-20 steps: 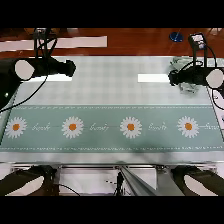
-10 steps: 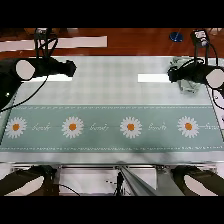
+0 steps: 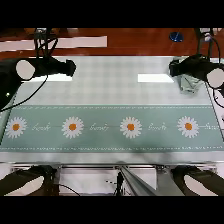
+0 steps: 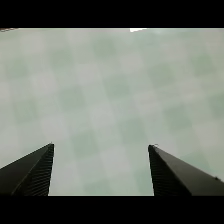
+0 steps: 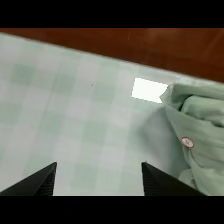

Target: Fold the shirts.

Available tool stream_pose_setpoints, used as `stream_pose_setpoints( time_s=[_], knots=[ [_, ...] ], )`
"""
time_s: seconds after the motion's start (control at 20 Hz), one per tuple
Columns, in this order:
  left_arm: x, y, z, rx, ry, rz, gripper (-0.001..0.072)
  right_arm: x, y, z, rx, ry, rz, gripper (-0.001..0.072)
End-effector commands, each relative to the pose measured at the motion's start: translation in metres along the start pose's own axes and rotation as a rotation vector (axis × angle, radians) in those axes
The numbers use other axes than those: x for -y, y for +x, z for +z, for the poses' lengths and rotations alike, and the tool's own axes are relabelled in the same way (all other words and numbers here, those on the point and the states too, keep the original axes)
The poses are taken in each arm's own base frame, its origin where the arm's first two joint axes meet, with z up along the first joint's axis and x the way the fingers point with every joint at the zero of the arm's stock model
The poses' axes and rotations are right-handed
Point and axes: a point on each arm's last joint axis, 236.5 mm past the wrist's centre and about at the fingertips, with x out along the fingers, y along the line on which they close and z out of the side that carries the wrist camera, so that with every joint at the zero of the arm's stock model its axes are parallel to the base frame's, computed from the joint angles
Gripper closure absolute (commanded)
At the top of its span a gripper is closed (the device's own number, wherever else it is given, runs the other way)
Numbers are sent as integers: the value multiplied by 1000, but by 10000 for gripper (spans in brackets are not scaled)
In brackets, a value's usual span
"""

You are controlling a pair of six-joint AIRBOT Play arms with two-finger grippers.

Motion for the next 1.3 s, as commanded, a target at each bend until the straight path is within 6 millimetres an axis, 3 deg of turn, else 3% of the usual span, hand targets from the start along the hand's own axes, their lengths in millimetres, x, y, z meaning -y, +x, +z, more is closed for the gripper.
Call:
stream_pose_setpoints(
  time_s=[0.0, 0.1, 0.2, 0.3, 0.45, 0.6, 0.7, 1.1, 1.2, 1.25],
  knots=[
    [-20, -1, 5, 22, -11, 38, -4, 40, 3, 32, 86, 64, -101, 123],
    [-33, -2, -3, -8, -31, 55, -4, 81, 14, 42, 95, 160, -162, 123],
    [-41, -4, -13, -49, -46, 64, -3, 121, 29, 36, 51, 219, -217, 123],
    [-44, -5, -23, -90, -54, 66, -3, 154, 47, 10, -63, 250, -265, 124],
    [-42, -5, -30, -118, -55, 59, -3, 179, 73, -42, -252, 240, -286, 124],
    [-42, -5, -30, -117, -55, 59, -3, 185, 93, -96, -407, 270, -283, 125],
    [-42, -5, -30, -117, -55, 59, -3, 183, 105, -121, -470, 256, -271, 121],
    [-42, -5, -30, -117, -56, 59, -3, 176, 145, -157, -505, 199, -225, 108],
    [-42, -5, -30, -117, -56, 59, -3, 173, 155, -170, -520, 213, -213, 131],
    [-42, -5, -30, -117, -56, 59, -3, 171, 160, -179, -535, 217, -210, 185]
  ],
)
